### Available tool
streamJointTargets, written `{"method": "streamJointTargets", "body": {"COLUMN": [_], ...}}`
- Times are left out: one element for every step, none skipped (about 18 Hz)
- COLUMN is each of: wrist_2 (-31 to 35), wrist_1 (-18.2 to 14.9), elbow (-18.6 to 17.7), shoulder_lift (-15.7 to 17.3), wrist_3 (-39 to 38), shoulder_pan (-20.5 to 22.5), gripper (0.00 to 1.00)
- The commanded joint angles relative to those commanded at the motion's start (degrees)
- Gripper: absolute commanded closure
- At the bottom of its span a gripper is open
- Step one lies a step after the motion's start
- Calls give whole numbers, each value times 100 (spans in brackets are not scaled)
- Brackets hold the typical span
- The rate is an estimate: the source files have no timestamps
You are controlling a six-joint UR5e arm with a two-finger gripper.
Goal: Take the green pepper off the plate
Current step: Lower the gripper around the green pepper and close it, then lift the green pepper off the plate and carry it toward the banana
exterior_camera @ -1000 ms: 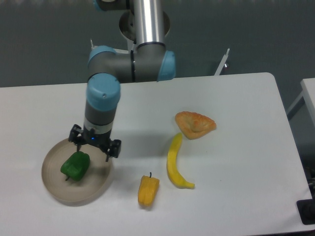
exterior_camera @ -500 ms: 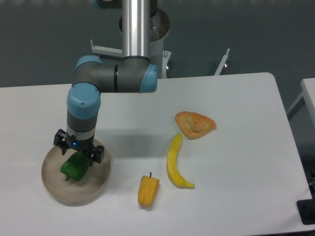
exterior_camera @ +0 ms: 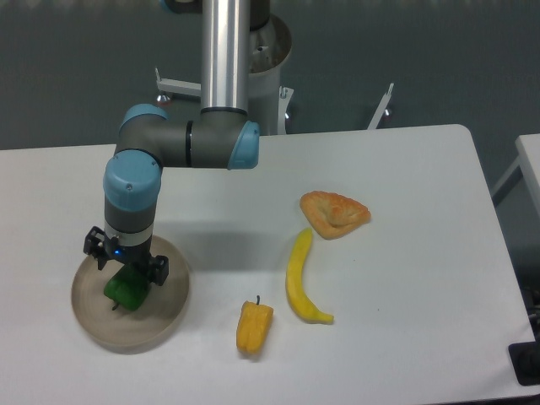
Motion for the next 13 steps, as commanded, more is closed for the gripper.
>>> {"method": "streamJointTargets", "body": {"wrist_2": [-9, -9, -9, -9, -9, -9, 0, 0, 0, 9, 9, 9, 9], "wrist_1": [-9, -9, -9, 0, -9, -9, -9, -17, -70, -114, -158, -324, -569], "elbow": [0, 9, 9, 17, 35, 44, 53, 96, 149, 210, 254, 298, 403], "shoulder_lift": [9, 9, 9, 9, 17, 26, 35, 53, 79, 149, 254, 333, 430], "wrist_3": [26, 53, 62, 70, 79, 79, 79, 88, 131, 210, 315, 534, 797], "shoulder_pan": [-9, 0, 0, 0, 0, 0, 0, 9, 52, 88, 175, 306, 482], "gripper": [53, 60, 63, 64, 64, 66, 66, 66, 66, 67, 67, 67, 67]}}
